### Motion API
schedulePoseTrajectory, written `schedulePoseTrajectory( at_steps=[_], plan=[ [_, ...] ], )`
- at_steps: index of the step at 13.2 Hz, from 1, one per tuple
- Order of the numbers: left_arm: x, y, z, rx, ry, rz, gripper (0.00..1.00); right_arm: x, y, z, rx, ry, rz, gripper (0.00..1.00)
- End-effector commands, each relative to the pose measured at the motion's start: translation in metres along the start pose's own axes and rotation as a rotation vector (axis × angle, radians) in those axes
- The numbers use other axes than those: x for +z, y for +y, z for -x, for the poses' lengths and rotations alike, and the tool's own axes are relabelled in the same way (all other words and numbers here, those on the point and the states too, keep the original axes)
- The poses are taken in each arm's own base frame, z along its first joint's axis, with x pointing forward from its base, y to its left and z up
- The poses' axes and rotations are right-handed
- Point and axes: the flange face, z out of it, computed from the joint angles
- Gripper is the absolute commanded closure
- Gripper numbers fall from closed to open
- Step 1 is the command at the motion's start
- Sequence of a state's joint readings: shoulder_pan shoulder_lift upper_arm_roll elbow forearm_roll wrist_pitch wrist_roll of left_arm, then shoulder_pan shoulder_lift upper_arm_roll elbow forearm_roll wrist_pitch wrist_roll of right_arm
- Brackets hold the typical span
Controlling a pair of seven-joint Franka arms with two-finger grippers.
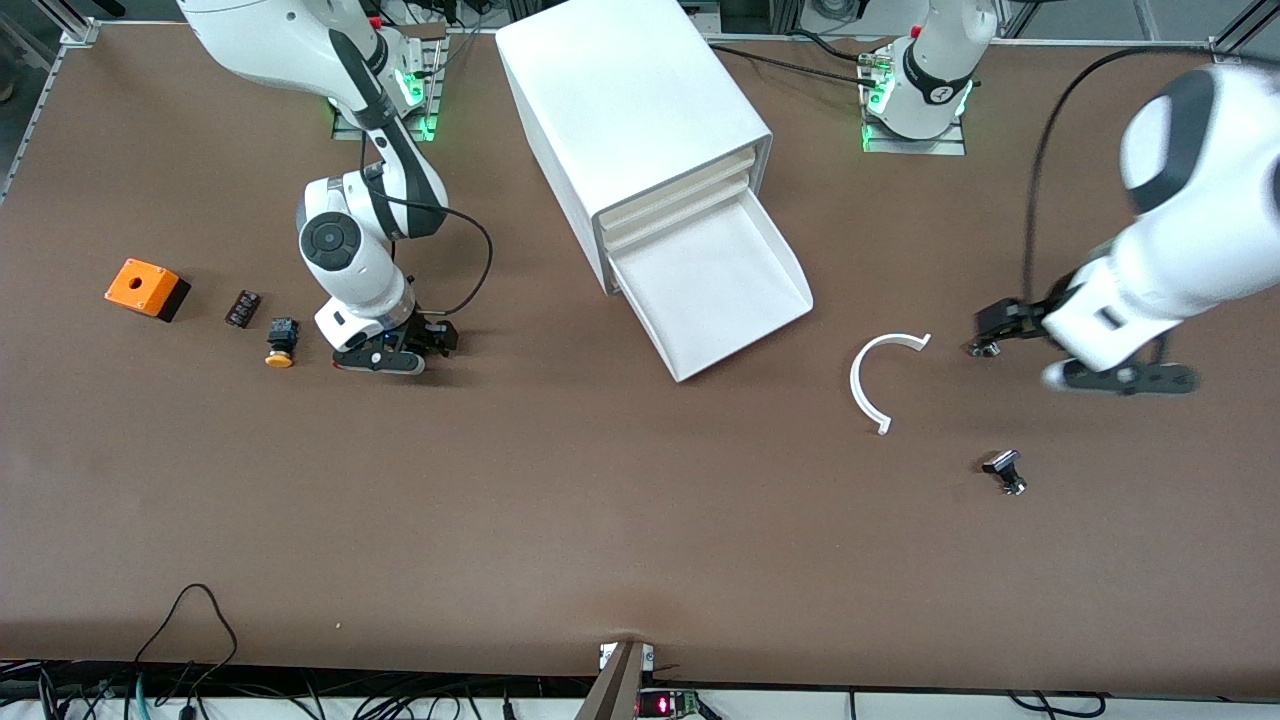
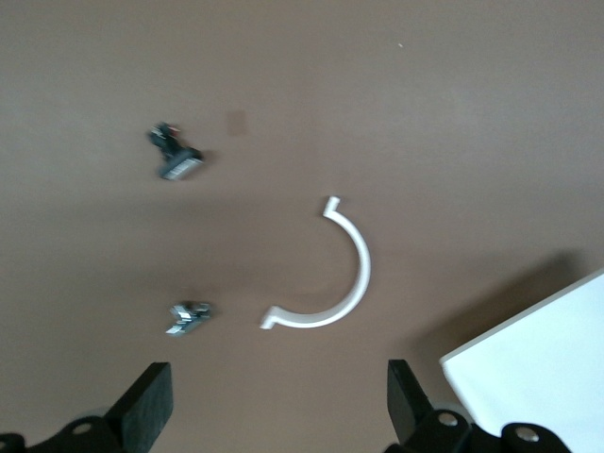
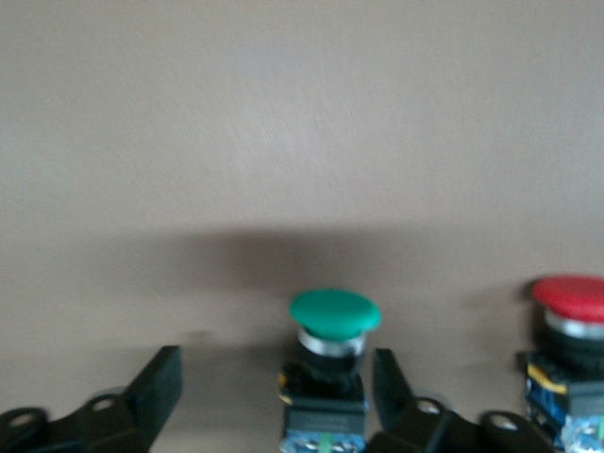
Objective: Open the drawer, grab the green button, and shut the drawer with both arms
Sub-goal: 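Open the right gripper and raise it while the left gripper reaches the drawer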
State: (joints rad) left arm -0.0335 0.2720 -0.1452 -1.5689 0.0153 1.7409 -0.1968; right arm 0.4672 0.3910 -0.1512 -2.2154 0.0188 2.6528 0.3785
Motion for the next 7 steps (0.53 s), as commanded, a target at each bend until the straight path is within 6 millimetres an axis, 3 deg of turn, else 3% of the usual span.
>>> schedulePoseTrajectory(
  at_steps=[1, 4, 7],
  plan=[
    [0.044, 0.063, -0.013, -0.100, -0.046, 0.002, 0.00, -0.046, -0.017, -0.029, 0.017, -0.033, -0.012, 0.00],
    [0.103, 0.137, -0.018, -0.221, -0.008, 0.003, 0.00, -0.103, -0.023, -0.060, 0.023, -0.061, -0.005, 0.00],
    [0.167, 0.143, -0.029, -0.337, 0.028, 0.056, 0.00, -0.151, -0.011, -0.091, 0.049, -0.052, 0.001, 0.00]
  ],
)
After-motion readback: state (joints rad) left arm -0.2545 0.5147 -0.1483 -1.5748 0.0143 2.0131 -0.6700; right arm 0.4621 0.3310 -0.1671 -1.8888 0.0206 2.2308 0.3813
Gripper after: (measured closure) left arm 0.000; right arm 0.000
